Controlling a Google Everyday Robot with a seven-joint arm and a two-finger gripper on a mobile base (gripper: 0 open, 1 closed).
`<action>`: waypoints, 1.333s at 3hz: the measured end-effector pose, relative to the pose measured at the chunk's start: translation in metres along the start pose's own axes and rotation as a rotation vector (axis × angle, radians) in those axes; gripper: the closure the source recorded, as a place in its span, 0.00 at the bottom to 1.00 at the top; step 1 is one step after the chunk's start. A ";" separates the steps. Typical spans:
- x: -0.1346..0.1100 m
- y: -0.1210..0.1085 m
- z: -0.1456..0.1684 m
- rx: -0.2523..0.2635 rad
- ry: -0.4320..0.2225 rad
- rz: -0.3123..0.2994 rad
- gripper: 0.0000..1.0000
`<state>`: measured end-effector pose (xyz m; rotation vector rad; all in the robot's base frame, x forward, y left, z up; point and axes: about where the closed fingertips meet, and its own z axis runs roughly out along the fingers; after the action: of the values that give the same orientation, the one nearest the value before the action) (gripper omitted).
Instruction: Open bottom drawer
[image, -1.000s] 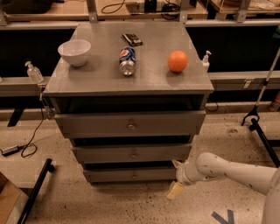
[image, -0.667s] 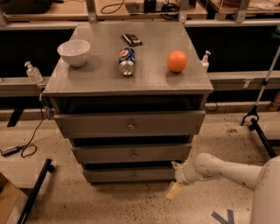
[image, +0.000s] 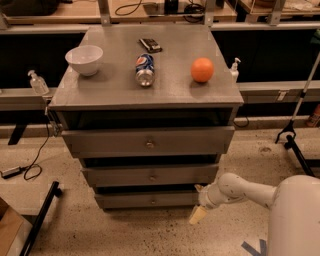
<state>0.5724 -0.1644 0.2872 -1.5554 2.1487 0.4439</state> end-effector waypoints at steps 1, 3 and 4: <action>0.009 0.006 0.004 0.040 -0.001 0.036 0.00; 0.032 -0.009 0.022 0.117 -0.026 0.096 0.00; 0.043 -0.024 0.027 0.145 -0.040 0.121 0.00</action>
Offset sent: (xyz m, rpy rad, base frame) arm 0.0025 -0.0200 -0.0369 0.0157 -0.0814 -0.1756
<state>0.5884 -0.1925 0.2414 -1.3330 2.1992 0.3462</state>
